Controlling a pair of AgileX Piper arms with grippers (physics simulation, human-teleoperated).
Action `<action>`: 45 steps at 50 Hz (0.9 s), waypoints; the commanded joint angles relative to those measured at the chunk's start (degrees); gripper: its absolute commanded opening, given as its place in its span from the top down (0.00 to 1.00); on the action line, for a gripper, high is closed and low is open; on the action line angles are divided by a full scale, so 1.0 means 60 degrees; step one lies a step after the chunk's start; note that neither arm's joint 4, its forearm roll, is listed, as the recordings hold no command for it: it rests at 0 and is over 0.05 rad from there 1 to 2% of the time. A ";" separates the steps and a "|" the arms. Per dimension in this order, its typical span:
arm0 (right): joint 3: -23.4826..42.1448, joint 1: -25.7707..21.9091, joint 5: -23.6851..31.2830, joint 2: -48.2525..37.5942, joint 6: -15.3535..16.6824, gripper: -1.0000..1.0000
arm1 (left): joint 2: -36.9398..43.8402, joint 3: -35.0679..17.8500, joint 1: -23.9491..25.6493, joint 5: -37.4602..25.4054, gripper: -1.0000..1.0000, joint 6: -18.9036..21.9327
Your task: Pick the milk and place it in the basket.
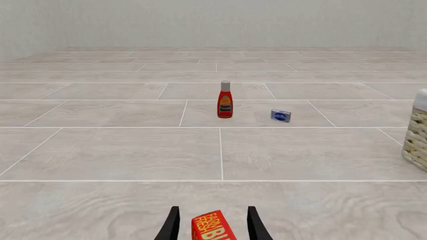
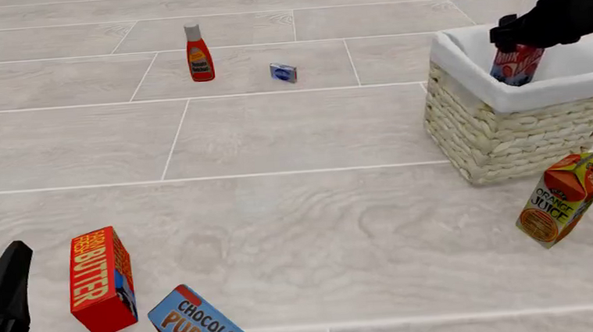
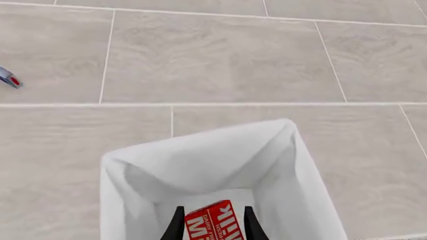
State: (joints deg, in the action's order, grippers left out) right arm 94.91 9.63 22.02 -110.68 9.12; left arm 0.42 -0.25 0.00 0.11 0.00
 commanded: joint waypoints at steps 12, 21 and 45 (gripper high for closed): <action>0.0161 0.0197 -0.0313 -0.0596 -0.0278 1.00 | -0.0001 0.0000 -0.0001 0.0000 0.00 0.0000; 0.0215 0.0261 -0.0336 -0.0815 -0.0287 1.00 | 0.0001 0.0000 -0.0001 0.0000 0.00 0.0000; 0.0138 0.0204 -0.0236 -0.0499 -0.0252 0.00 | 0.0000 0.0000 0.0001 0.0000 0.00 0.0000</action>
State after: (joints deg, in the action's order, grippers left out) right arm 95.72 11.08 20.50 -115.03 8.01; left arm 0.42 -0.25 0.00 0.11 0.00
